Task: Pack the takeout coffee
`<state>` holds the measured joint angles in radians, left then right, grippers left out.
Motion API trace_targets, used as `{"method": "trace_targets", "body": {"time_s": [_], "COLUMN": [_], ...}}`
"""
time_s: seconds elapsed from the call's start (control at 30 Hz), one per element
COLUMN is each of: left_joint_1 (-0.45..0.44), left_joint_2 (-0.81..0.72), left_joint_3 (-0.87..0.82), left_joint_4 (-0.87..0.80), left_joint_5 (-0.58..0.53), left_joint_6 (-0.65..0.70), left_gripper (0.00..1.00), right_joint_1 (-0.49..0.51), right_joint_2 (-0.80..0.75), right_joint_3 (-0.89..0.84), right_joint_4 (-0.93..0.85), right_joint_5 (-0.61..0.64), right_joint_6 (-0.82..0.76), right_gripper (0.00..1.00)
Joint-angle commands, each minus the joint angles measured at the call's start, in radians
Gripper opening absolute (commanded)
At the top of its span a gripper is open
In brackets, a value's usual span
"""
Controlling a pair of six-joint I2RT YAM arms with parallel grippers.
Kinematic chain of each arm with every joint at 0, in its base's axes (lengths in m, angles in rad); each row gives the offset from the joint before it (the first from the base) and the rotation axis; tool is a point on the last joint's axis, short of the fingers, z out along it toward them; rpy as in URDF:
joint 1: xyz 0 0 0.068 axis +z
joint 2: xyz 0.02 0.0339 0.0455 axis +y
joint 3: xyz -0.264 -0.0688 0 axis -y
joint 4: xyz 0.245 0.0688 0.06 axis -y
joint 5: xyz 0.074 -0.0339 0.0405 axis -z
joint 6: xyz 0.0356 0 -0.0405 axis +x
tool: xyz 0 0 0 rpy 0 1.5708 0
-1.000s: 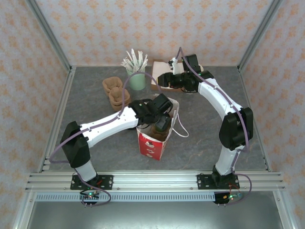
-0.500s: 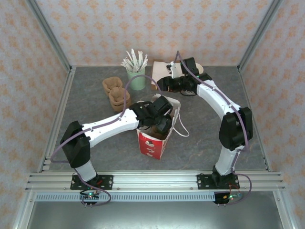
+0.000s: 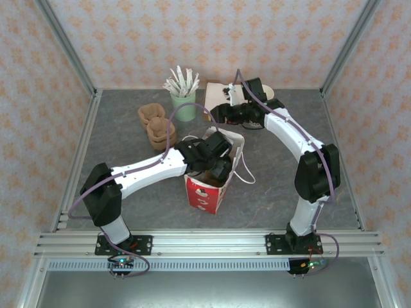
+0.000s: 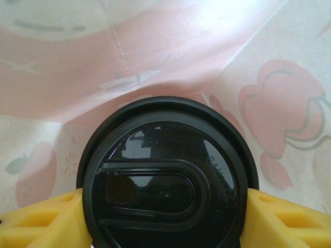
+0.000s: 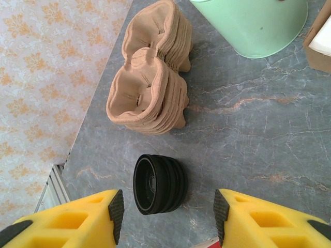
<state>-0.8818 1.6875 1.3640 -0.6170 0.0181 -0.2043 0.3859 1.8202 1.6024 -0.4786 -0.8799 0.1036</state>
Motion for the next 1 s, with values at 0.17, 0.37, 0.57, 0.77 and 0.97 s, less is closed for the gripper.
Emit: {"method": "trace_targets", "body": {"time_s": [0.17,0.37,0.57,0.77,0.97], "left_joint_1": [0.005,0.003,0.001,-0.001,0.000], "left_joint_2": [0.035,0.056,0.070,0.052,0.028], "left_joint_3": [-0.051,-0.062,-0.047,0.010,0.036], "left_joint_4": [-0.021,-0.016,-0.008,-0.054,-0.063], "left_joint_5": [-0.062,-0.070,-0.076,-0.088,-0.072], "left_joint_6": [-0.008,-0.024,-0.028,-0.031,-0.052], "left_gripper": [0.66,0.67,0.67,0.70,0.80], "right_joint_1": [0.013,0.016,0.015,0.016,0.015], "right_joint_2": [-0.060,-0.086,-0.108,-0.126,-0.135], "right_joint_3": [-0.011,-0.033,-0.047,-0.048,-0.050], "right_joint_4": [0.020,0.030,0.033,0.035,0.034], "right_joint_5": [0.009,0.017,0.028,0.039,0.044], "right_joint_6": [-0.016,-0.010,-0.011,-0.012,-0.017], "right_gripper": [0.51,0.51,0.51,0.51,0.51]}}
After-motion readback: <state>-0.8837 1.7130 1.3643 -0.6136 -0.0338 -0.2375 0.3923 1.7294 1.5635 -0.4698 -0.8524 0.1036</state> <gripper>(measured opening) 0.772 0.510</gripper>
